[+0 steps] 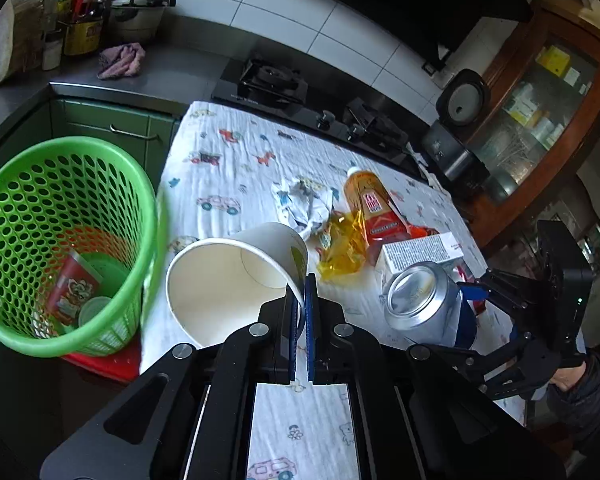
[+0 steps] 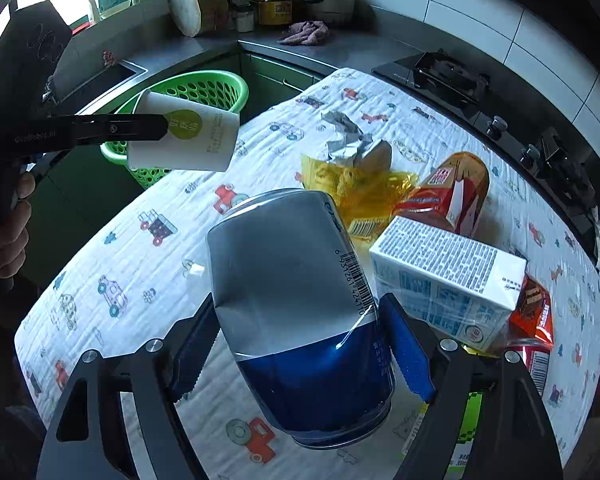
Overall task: Collect trash
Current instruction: 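Carry the white cup over the basket and release it with the left tool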
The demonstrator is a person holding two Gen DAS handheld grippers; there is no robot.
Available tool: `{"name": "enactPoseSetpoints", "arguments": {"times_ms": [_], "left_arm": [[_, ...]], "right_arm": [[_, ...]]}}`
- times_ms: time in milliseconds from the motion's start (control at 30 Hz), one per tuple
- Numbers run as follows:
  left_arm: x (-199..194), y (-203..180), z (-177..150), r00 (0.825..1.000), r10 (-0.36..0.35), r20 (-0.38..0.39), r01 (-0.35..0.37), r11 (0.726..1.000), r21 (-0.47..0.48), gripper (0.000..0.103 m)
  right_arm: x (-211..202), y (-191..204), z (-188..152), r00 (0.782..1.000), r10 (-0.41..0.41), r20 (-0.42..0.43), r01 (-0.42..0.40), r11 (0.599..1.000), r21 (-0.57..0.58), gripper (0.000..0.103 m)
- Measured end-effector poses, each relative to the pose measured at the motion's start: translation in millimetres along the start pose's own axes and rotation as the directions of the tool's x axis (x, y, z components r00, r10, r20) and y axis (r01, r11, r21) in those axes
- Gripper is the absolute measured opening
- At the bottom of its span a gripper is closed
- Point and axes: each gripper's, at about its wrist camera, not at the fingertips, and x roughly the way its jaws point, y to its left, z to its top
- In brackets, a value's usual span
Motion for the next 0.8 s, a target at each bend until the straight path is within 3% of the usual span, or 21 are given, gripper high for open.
{"name": "enactPoseSetpoints", "arguments": {"times_ms": [167, 367, 633, 800], "left_arm": [[-34, 28, 19, 0.994, 0.078, 0.076, -0.078, 0.997, 0.002, 0.002], [-50, 84, 37, 0.979, 0.18, 0.096, -0.176, 0.983, -0.044, 0.002], [-30, 158, 40, 0.962, 0.272, -0.001, -0.271, 0.957, -0.099, 0.004], [-18, 183, 32, 0.956, 0.287, -0.062, -0.293, 0.949, -0.115, 0.007]], "right_arm": [[-5, 14, 27, 0.998, 0.045, 0.049, -0.046, 0.998, 0.035, 0.077], [3, 36, 65, 0.993, 0.076, 0.088, -0.082, 0.995, 0.061, 0.077], [24, 64, 119, 0.987, 0.104, 0.121, -0.116, 0.988, 0.097, 0.077], [44, 82, 150, 0.984, 0.126, 0.127, -0.14, 0.983, 0.115, 0.076]]}}
